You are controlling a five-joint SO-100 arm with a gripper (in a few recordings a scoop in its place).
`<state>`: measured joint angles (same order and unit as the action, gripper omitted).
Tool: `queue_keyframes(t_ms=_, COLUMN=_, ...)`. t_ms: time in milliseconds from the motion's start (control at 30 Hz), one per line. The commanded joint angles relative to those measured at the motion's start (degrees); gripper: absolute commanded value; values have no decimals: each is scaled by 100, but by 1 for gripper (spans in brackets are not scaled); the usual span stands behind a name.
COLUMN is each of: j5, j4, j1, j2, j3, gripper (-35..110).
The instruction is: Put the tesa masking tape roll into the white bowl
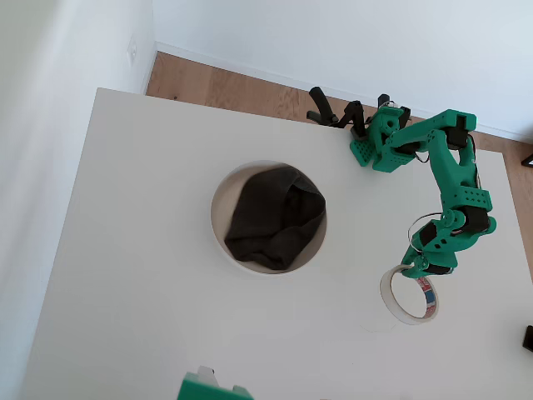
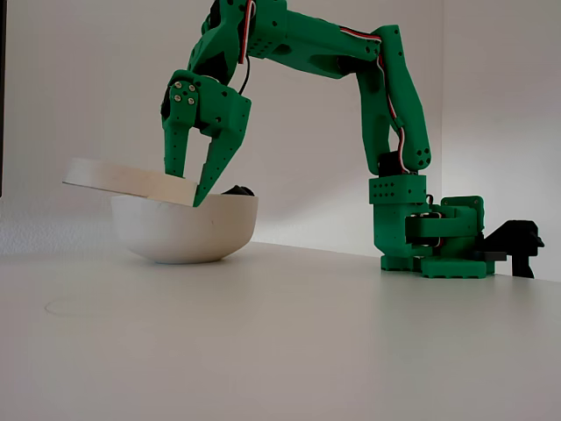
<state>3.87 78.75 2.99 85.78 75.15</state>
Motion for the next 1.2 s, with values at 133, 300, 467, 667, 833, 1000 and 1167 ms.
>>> queue_keyframes(t_ms=133, j5=0, j4=598, j1=923, j2=1960, j3=-1389, gripper=-8)
queue_keyframes(t_ms=300, j5=-202, j4=571, j1=1969, j2=2162, j3=-1934, gripper=-8)
queue_keyframes(t_ms=467, j5=-308, j4=132, j1=3155, j2=2320, j3=-1995, gripper=-8)
queue_keyframes(t_ms=667, j5=-404, j4=-457, j1=4359, j2=1731, j3=-1995, gripper=-8)
queue_keyframes(t_ms=833, j5=-457, j4=-1020, j1=4948, j2=747, j3=-1995, gripper=-8)
queue_keyframes(t_ms=1000, j5=-492, j4=-1301, j1=4975, j2=-79, j3=-1995, gripper=-8)
queue_keyframes(t_ms=1167, j5=-431, j4=-1591, j1=4922, j2=-747, j3=-1995, gripper=-8)
